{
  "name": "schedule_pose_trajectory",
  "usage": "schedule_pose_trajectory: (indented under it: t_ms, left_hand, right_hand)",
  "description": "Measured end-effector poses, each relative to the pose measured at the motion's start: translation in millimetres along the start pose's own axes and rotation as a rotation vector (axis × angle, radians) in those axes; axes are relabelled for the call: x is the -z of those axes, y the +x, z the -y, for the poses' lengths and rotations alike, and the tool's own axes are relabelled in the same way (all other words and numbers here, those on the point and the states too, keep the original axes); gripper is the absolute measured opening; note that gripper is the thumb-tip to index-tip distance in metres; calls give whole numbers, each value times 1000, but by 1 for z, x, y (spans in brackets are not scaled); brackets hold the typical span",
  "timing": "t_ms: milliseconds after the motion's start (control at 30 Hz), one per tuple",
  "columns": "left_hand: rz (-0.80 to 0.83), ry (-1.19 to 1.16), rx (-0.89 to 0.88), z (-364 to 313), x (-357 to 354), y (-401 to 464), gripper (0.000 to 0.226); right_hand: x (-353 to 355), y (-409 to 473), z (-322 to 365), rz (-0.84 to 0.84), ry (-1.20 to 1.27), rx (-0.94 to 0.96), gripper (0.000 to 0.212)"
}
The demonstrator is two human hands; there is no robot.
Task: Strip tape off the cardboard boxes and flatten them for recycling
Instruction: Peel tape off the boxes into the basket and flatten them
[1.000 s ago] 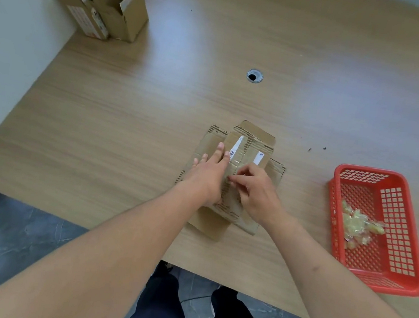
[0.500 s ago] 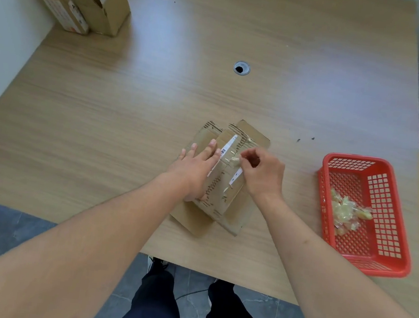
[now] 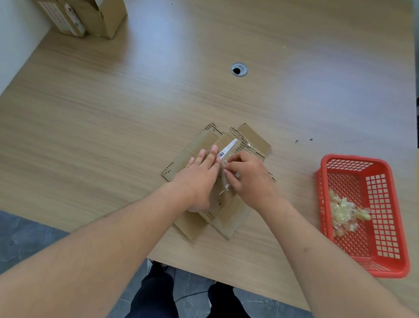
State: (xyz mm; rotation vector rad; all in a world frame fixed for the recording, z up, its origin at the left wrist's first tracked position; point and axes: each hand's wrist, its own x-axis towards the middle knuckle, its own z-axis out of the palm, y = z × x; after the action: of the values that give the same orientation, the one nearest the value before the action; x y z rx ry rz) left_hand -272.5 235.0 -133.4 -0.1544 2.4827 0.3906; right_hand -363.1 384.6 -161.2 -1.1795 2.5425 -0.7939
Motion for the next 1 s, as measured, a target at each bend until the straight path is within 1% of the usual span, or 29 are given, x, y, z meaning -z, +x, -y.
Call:
schedule_pose_trajectory:
  t_ms: [67, 133, 200, 267, 300, 333, 367, 467, 500, 567, 633, 800, 867, 967, 1000]
  left_hand:
    - [-6, -6, 2, -1, -1, -1, 109]
    - [-12, -21, 8, -3, -1, -2, 109]
    - [-26, -56, 7, -4, -2, -1, 107]
    - [-65, -103, 6, -5, -5, -1, 106]
    - [-88, -114, 10, -6, -8, 0, 106]
    - [-109, -112, 17, -7, -11, 1, 108]
    - [-126, -98, 23, -7, -15, 1, 111]
    - [-167, -74, 33, -8, -25, 2, 113]
    - [-175, -81, 31, -8, -26, 2, 113]
    - [-181, -88, 20, -7, -26, 2, 114]
    - [-177, -81, 13, -5, -24, 2, 115]
    - [-155, -61, 9, -3, -20, 3, 118]
    - [-154, -61, 12, -3, -19, 4, 118]
    - [-142, -67, 17, -6, -18, 4, 117]
    - [-140, -67, 20, -7, -18, 4, 117]
  right_hand:
    - [0, 4, 2, -27, 82, -118, 7]
    - [-1, 9, 3, -84, 209, -281, 11]
    - [-1, 12, 7, -124, 305, -415, 24]
    - [0, 13, 10, -147, 369, -507, 44]
    - [0, 15, 12, -145, 364, -543, 48]
    - [0, 18, 13, -132, 315, -567, 45]
    - [0, 20, 14, -108, 241, -579, 37]
    - [-1, 17, 17, -61, 38, -505, 14]
    - [-2, 15, 18, -53, -14, -458, 12]
    - [-4, 11, 21, -22, -99, -386, 17]
    - [0, 15, 22, -11, -132, -348, 19]
    - [22, 32, -4, -181, -97, -370, 13]
    - [21, 30, -8, -169, -99, -280, 12]
    - [8, 18, -13, -97, -130, -55, 14]
    - [4, 15, -16, -81, -128, -10, 13]
